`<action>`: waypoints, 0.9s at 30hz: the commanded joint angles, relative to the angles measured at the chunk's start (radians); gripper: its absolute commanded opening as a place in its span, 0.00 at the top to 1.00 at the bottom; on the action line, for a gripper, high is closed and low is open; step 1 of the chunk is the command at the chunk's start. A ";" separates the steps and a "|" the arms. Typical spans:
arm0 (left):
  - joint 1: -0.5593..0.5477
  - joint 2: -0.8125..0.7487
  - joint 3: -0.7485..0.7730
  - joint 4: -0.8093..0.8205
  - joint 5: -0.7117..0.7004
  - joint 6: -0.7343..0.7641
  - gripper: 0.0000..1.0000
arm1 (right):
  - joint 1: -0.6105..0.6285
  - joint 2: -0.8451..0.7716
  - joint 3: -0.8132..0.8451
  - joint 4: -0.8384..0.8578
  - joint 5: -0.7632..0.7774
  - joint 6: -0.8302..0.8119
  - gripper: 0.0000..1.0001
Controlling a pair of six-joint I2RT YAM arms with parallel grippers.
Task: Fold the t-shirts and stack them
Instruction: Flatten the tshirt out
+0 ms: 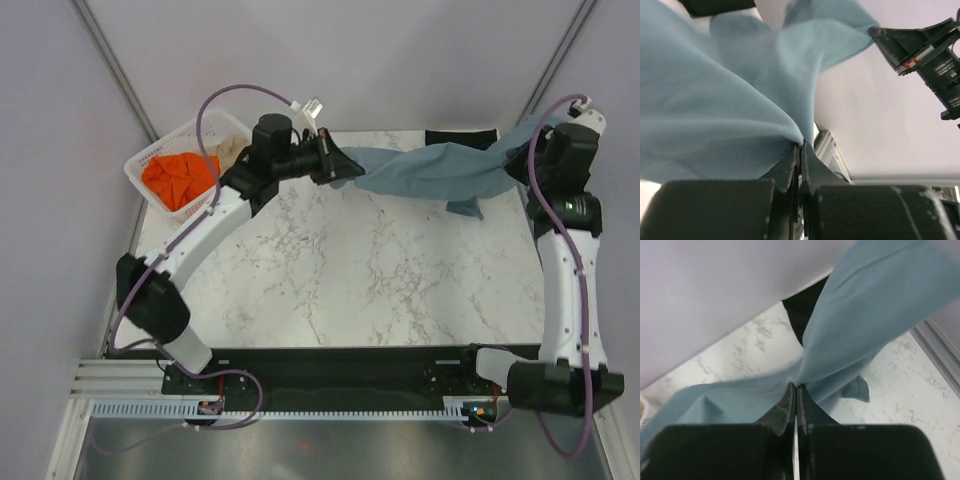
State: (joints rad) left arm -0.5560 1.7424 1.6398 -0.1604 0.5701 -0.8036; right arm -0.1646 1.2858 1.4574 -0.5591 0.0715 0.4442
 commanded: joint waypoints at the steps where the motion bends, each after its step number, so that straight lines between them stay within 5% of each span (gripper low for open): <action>1: -0.036 -0.173 -0.214 -0.022 -0.068 -0.006 0.98 | -0.004 -0.140 -0.106 -0.093 -0.098 0.059 1.00; 9: -0.065 -0.330 -0.799 -0.008 -0.162 0.015 0.98 | -0.001 -0.526 -0.800 -0.059 -0.205 0.139 1.00; 11: -0.067 -0.330 -0.879 -0.002 -0.164 0.015 0.86 | 0.005 -0.597 -0.876 -0.082 -0.176 0.161 0.99; 13: -0.068 -0.327 -0.916 -0.002 -0.159 0.024 0.71 | 0.014 -0.614 -0.841 -0.123 -0.155 0.174 0.91; 17: -0.068 -0.362 -0.913 -0.004 -0.185 0.014 0.48 | 0.014 -0.544 -0.705 -0.162 -0.078 0.223 0.47; 27: -0.055 -0.314 -0.787 -0.027 -0.289 0.078 0.48 | 0.013 -0.105 -0.442 -0.115 0.068 0.240 0.42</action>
State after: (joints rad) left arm -0.6216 1.4147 0.8124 -0.2077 0.3439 -0.7822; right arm -0.1524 1.1149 0.9482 -0.6987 0.0662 0.6624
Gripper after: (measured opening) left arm 0.523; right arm 0.576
